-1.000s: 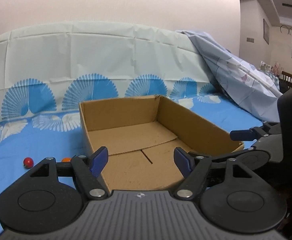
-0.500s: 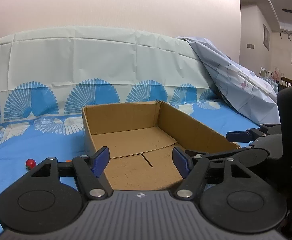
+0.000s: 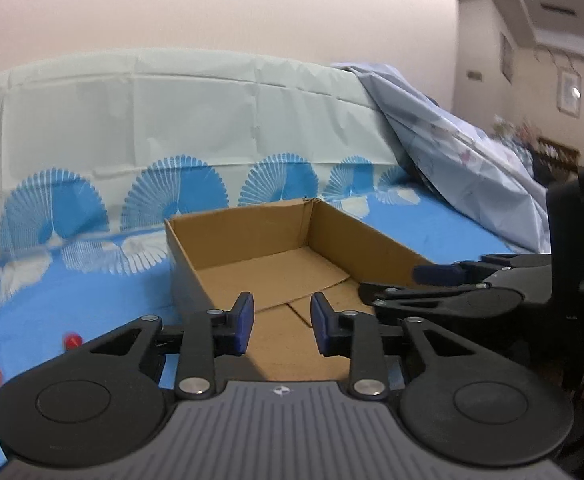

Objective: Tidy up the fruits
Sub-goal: 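Move both tools toward the fruits beside the box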

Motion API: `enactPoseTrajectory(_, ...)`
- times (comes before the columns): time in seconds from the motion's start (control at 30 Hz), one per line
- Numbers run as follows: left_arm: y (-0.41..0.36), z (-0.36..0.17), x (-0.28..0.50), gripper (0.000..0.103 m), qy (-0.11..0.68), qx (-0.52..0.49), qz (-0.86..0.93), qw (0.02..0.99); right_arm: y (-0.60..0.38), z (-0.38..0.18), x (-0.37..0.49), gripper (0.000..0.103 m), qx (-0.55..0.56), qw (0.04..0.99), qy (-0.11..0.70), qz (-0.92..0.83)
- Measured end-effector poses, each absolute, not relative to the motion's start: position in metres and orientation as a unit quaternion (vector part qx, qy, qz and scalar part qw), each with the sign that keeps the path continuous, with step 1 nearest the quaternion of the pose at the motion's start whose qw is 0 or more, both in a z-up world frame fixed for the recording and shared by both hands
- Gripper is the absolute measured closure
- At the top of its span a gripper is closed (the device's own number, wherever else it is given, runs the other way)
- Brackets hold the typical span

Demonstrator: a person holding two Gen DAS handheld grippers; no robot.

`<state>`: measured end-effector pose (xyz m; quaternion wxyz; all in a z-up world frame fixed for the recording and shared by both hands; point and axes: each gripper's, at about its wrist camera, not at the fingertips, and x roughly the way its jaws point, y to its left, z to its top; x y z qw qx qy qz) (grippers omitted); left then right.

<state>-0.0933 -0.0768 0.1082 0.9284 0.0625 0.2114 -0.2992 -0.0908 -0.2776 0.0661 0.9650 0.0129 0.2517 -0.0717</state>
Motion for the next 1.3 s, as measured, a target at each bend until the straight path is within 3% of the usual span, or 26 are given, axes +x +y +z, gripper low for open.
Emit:
enactPoseTrajectory(0.07, -0.053, 0.125, -0.083, 0.068, 0.205, 0.089, -0.303, 0.927, -0.269, 0.068, -0.088, 0.057, 0.022, 0.967, 0.248, -0.054)
enactPoseTrajectory(0.23, 0.020, 0.142, -0.056, 0.068, 0.231, 0.043, -0.264, 0.935, -0.238, 0.072, -0.082, 0.057, 0.016, 0.973, 0.230, -0.007)
enactPoseTrajectory(0.37, 0.072, 0.118, -0.042, 0.068, 0.272, -0.040, -0.191, 0.942, -0.206, 0.072, -0.078, 0.057, 0.000, 0.975, 0.217, 0.052)
enactPoseTrajectory(0.53, 0.105, 0.082, -0.050, 0.068, 0.256, -0.080, -0.145, 0.952, -0.162, 0.062, -0.069, 0.057, -0.026, 0.966, 0.226, 0.122)
enactPoseTrajectory(0.87, 0.096, 0.058, -0.036, 0.066, 0.294, -0.044, -0.146, 0.944, -0.092, -0.003, -0.024, 0.056, -0.155, 0.934, 0.307, 0.098)
enactPoseTrajectory(1.1, 0.085, 0.048, -0.030, 0.061, 0.317, -0.024, -0.163, 0.934, -0.085, -0.033, 0.005, 0.055, -0.152, 0.917, 0.362, 0.068)
enactPoseTrajectory(1.13, 0.084, 0.046, -0.028, 0.061, 0.322, -0.023, -0.168, 0.931, -0.084, -0.036, 0.009, 0.056, -0.151, 0.915, 0.367, 0.069)
enactPoseTrajectory(1.2, 0.082, 0.042, -0.024, 0.061, 0.335, -0.022, -0.176, 0.925, -0.086, -0.040, 0.011, 0.083, -0.139, 0.911, 0.380, 0.080)
enactPoseTrajectory(1.3, 0.080, 0.038, -0.020, 0.060, 0.348, -0.027, -0.182, 0.919, -0.089, -0.038, 0.011, 0.087, -0.130, 0.912, 0.379, 0.089)
